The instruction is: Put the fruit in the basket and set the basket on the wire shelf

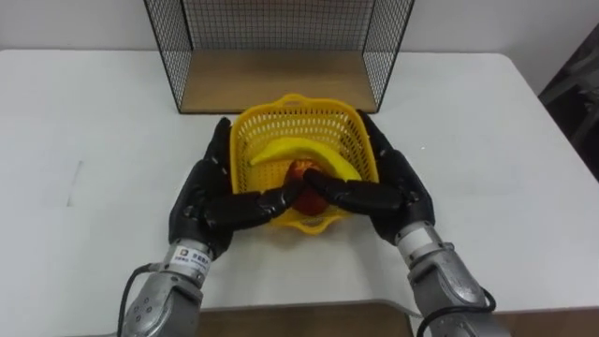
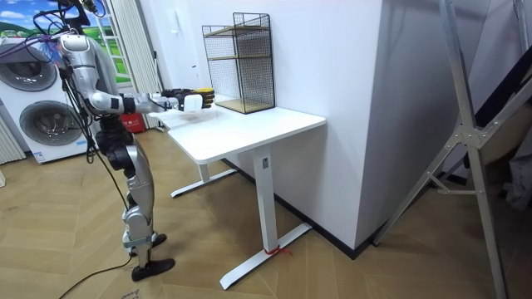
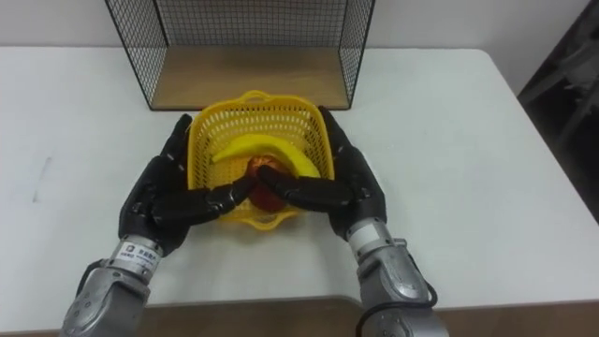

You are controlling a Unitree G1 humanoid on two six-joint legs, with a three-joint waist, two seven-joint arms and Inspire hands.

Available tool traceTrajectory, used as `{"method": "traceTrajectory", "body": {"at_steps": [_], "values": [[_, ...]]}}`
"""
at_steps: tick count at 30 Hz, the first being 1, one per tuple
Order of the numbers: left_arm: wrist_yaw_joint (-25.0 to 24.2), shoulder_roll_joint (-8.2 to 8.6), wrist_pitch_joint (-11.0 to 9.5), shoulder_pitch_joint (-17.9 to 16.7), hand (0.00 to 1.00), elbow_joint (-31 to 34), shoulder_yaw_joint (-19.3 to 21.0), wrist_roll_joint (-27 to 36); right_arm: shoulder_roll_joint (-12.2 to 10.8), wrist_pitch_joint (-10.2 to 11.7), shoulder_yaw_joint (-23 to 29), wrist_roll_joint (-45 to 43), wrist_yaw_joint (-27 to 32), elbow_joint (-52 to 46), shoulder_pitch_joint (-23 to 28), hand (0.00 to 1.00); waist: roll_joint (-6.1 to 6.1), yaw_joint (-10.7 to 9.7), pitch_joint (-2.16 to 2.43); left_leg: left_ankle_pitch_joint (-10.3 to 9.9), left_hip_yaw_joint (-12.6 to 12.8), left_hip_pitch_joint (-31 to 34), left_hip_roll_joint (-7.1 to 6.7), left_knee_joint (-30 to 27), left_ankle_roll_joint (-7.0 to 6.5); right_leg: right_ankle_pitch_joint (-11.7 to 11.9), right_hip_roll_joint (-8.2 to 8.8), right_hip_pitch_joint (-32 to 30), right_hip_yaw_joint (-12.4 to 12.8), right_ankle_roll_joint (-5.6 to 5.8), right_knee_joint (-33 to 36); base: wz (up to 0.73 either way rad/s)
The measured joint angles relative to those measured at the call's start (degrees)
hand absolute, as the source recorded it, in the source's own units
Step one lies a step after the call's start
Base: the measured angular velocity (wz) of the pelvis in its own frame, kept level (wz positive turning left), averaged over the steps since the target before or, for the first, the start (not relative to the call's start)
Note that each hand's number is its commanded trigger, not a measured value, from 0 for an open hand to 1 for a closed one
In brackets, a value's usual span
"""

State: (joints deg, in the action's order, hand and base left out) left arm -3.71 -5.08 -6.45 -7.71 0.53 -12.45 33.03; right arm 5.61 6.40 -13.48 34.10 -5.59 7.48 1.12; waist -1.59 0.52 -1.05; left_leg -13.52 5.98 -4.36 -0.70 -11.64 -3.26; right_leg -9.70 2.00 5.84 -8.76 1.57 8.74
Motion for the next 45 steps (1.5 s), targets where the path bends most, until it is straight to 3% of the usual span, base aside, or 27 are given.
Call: {"method": "traceTrajectory", "body": {"at_steps": [9,13,19,27,29,32,34,35,37,39,40,41,42,43,44,45], "values": [[2.01,0.05,-0.25,0.73,0.0,2.43,0.04,-0.03,-0.53,0.08,-0.02,-0.27,0.09,-2.03,-0.1,0.0,0.97,0.02,0.23,0.0,0.22,0.17,0.0,-0.04,0.0,0.0,-0.03,-0.27,0.55,0.0,-0.01,0.0],[3.42,0.87,-1.28,1.49,0.0,3.58,0.71,-0.03,-1.01,1.22,-0.01,-0.41,0.09,-4.26,-0.61,0.0,1.32,-0.02,0.42,0.0,0.27,0.16,0.0,-0.1,0.0,0.0,-0.02,-0.25,0.59,0.0,0.02,0.0],[5.36,1.6,-2.71,1.58,0.0,5.05,0.77,-0.01,-1.45,1.87,-0.11,-0.37,0.08,-4.63,-2.17,0.0,1.45,-0.05,0.4,0.0,0.27,0.05,0.01,-0.1,0.0,0.0,-0.04,-0.1,0.62,0.0,0.02,0.0],[5.9,1.97,-2.75,1.56,0.0,5.18,1.14,-0.05,-1.86,1.87,-0.16,-0.89,-0.58,-4.64,-2.26,0.0,1.19,0.66,0.45,-0.01,0.81,-0.54,0.16,-0.33,0.01,0.0,-0.11,0.13,0.75,0.0,0.25,-0.03],[5.9,1.94,-2.76,1.56,0.0,5.17,1.18,0.02,-1.88,1.87,-0.21,-0.61,-0.76,-4.64,-2.21,0.0,0.67,1.02,0.18,-0.04,1.39,-0.11,0.34,-2.0,0.07,-0.14,-0.07,0.02,0.76,-0.18,0.92,-0.12],[5.88,1.69,-2.98,1.47,0.0,5.03,1.19,-0.01,-1.95,2.46,-0.26,0.59,-1.4,-4.32,-1.68,0.0,-0.29,1.52,-0.35,-1.65,1.78,2.08,1.53,-9.77,1.8,-1.59,-0.38,-0.26,0.7,-1.25,4.57,-0.03],[5.88,1.25,-3.39,1.37,0.0,4.6,1.22,0.03,-1.97,3.82,-0.91,0.94,-1.92,-3.7,-1.68,0.0,-0.5,2.04,-0.42,-3.23,2.01,6.64,3.31,-21.09,2.55,-4.25,-0.96,-1.29,0.65,-1.91,8.44,-0.14],[5.88,1.22,-3.4,1.35,0.0,4.47,1.22,0.02,-2.01,3.97,-0.93,0.87,-2.08,-3.52,-1.63,0.0,-0.45,2.18,-0.45,-3.26,2.03,7.9,3.82,-23.94,2.56,-4.83,-1.1,-1.56,0.53,-2.22,9.37,-0.18],[5.88,1.64,-3.4,1.33,0.0,3.74,1.19,0.04,-2.02,4.04,-0.92,0.05,-2.14,-3.16,-1.35,0.0,0.47,2.57,-0.59,-2.94,1.92,11.64,6.44,-33.48,3.0,-6.7,-1.97,-1.45,0.57,-3.56,11.19,-0.16],[5.88,1.57,-3.4,1.16,0.0,3.58,1.13,0.15,-2.2,4.04,-0.95,1.32,-2.13,-2.86,-0.8,0.0,-0.12,2.82,-0.83,-1.33,1.6,14.32,6.86,-37.8,4.71,-7.52,-1.88,-0.91,0.99,-4.2,12.0,0.07],[5.88,1.6,-3.43,1.35,0.0,3.62,1.02,0.35,-1.93,4.13,-0.85,2.39,-2.13,-2.85,-0.74,0.0,-0.13,2.73,-0.52,-2.83,1.53,15.64,6.82,-33.59,4.52,-7.66,-1.9,-0.98,0.91,-4.34,12.04,0.16],[5.88,1.67,-3.51,1.48,0.0,3.7,0.86,0.7,-1.86,4.21,-0.84,2.98,-2.11,-2.84,-0.84,0.0,-0.23,2.75,-0.58,-3.09,1.55,16.57,6.83,-30.75,4.56,-7.83,-1.89,-1.11,0.88,-4.35,12.15,0.13],[5.88,1.86,-3.6,1.47,0.0,3.75,0.9,0.43,-1.82,4.22,-0.8,3.55,-2.11,-2.85,-0.73,0.0,-0.44,2.66,-0.5,-2.43,1.4,18.79,6.7,-24.73,5.07,-8.25,-1.79,-1.32,0.87,-4.24,12.21,0.0],[5.88,1.97,-3.61,1.5,0.0,3.79,0.94,0.01,-1.65,4.15,-0.82,3.54,-2.15,-2.85,-0.58,0.0,-0.34,3.01,-0.06,1.24,1.24,20.71,6.77,-18.17,4.84,-8.73,-1.54,-1.77,0.63,-4.15,12.64,-0.15],[5.86,2.0,-3.64,1.48,0.0,3.84,1.01,-0.01,-1.69,3.99,-0.92,3.55,-2.2,-2.85,-0.53,0.0,-0.45,3.38,0.07,3.86,1.24,21.13,6.66,-16.55,4.74,-9.22,-1.23,-1.99,0.79,-4.01,13.14,-0.13],[5.86,1.74,-3.64,1.49,0.0,3.83,1.15,-0.04,-1.78,3.91,-1.08,3.33,-2.59,-2.85,-0.41,0.0,-0.61,3.31,0.69,6.26,0.96,20.91,5.7,-15.08,3.76,-10.0,-0.69,-2.01,0.76,-3.19,13.37,0.0]]}}
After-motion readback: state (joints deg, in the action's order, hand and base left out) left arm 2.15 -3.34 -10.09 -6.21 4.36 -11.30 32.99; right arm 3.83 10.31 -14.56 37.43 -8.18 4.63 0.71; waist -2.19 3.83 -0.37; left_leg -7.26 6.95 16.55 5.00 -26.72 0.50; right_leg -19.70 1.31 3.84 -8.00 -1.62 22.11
